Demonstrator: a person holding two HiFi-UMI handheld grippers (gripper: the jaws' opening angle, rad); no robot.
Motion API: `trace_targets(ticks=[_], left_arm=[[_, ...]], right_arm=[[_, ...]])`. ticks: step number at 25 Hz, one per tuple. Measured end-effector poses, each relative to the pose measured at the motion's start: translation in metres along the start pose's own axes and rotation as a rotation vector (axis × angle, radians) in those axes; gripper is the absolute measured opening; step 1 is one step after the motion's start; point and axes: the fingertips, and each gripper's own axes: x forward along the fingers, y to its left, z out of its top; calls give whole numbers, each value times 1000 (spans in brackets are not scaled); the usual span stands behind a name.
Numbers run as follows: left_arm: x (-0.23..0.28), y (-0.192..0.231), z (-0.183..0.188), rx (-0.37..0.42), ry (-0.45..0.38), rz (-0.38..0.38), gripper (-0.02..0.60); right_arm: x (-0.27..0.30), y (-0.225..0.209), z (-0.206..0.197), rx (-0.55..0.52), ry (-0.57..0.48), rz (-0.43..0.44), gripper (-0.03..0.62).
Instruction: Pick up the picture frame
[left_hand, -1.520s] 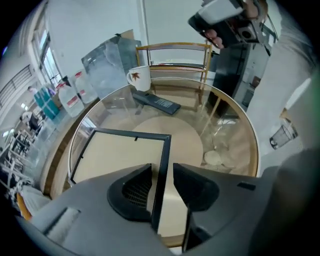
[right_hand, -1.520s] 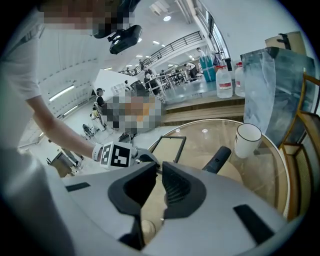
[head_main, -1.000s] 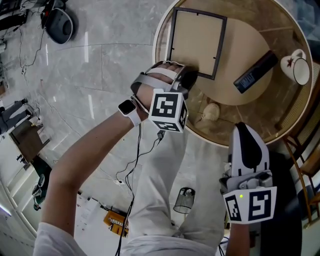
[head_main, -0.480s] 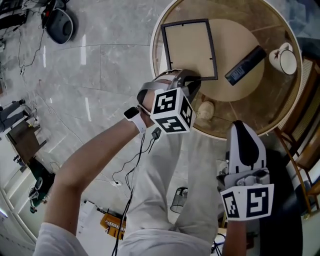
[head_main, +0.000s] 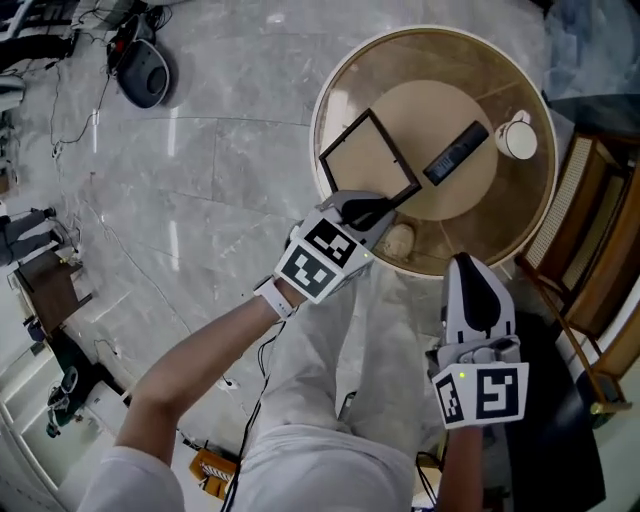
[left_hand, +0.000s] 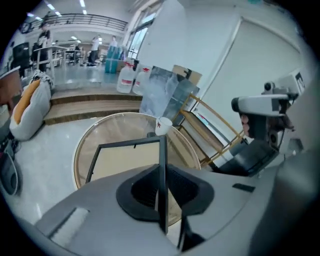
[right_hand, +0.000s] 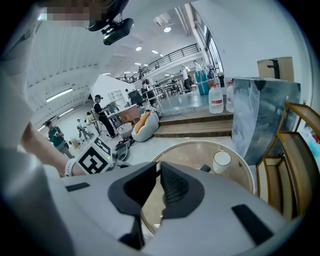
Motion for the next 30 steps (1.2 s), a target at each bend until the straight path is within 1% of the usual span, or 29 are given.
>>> trace_targets(ticks=[4, 5, 7, 9, 12, 16, 21, 23, 26, 30], left_arm=[[-58, -26, 36, -136, -107, 24, 43], [-74, -32, 47, -162, -134, 35, 43], [-103, -42, 72, -188, -193, 59, 43], [-132, -58, 91, -188, -250, 79, 43], [-183, -84, 108, -186, -317, 113, 43], [-253, -109, 132, -189, -405, 177, 43], [-326, -134, 160, -182, -530, 258, 43], [-350, -144, 168, -165, -566, 288, 43], [-377, -160, 180, -113, -615, 328, 43], [-399, -181, 181, -77, -673, 389, 43]], right_arm=[[-38, 8, 38, -31, -23, 9, 8], [-47, 10, 50, -41, -29, 13, 8], [-65, 11, 73, -67, -53, 15, 8], [-86, 14, 89, -91, -80, 9, 8], [-115, 26, 108, -117, -110, 11, 8], [-150, 41, 145, -71, -169, 17, 8], [-189, 59, 189, -137, -237, 18, 6], [-202, 66, 200, -151, -256, 18, 7], [-220, 73, 217, -180, -303, 17, 7], [-249, 85, 227, -237, -354, 34, 6]])
